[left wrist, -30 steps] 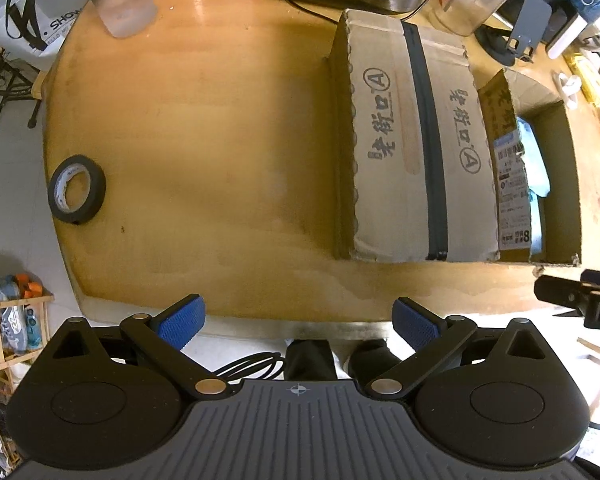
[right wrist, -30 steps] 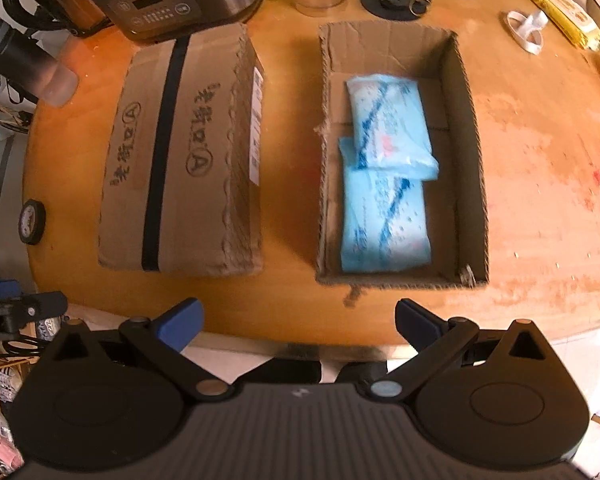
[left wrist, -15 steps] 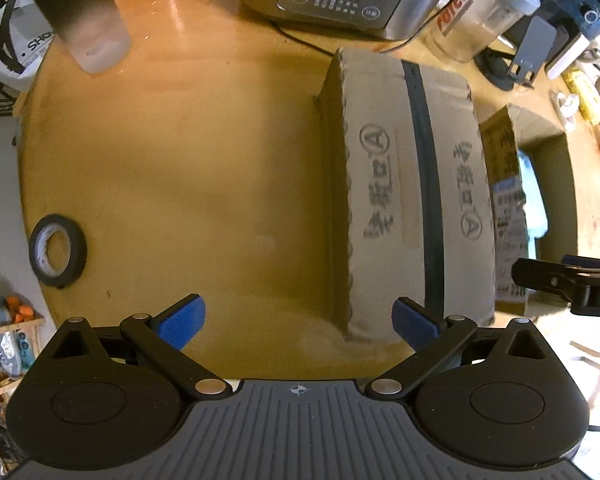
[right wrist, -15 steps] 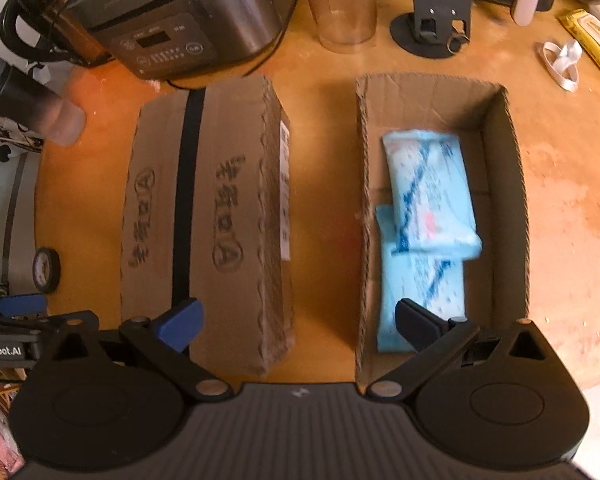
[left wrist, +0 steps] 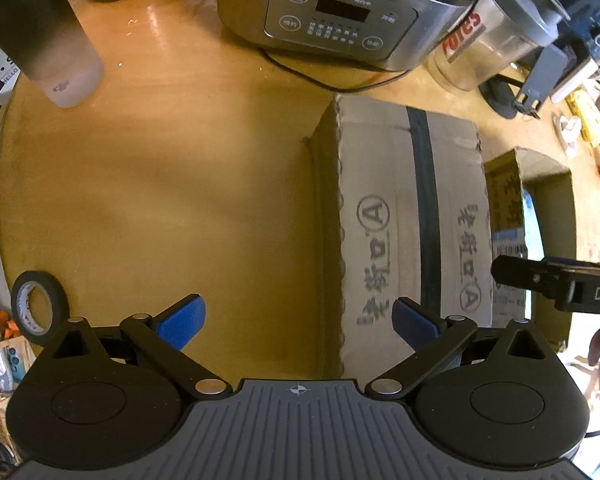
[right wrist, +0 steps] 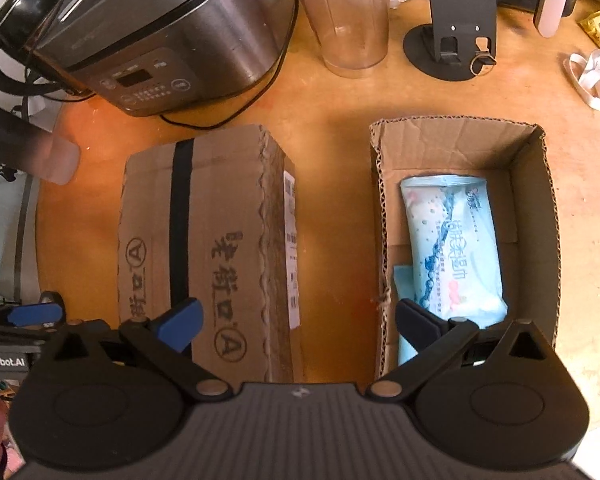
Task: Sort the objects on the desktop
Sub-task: 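Move both tools toward the closed taped cardboard box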
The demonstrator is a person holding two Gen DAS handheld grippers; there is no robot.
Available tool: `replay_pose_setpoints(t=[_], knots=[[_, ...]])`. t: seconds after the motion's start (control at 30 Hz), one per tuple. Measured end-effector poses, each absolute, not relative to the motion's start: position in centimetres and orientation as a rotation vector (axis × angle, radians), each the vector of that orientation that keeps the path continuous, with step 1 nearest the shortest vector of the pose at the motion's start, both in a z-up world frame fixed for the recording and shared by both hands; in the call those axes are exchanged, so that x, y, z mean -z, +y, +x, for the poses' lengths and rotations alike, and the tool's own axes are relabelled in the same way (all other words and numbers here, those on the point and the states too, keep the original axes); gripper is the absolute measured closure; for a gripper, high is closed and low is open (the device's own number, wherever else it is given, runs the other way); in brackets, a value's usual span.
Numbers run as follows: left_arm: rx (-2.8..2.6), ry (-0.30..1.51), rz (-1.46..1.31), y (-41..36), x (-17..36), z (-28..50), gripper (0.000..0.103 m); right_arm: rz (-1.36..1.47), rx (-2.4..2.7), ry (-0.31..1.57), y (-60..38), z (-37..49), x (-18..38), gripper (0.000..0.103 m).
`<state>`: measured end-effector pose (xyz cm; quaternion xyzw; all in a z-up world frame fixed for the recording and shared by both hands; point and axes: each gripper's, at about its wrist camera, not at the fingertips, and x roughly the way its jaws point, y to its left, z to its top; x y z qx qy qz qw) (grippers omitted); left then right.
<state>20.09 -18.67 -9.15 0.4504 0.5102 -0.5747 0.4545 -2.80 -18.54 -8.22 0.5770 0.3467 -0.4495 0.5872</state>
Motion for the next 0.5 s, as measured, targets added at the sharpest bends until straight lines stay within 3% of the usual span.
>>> replay_pose_setpoints(t=[0.5], knots=[[1.462, 1.289, 1.084, -20.0, 9.9, 19.6, 0.0, 1.379, 1.004, 0.764, -19.8, -2.6, 9.1, 0.0]])
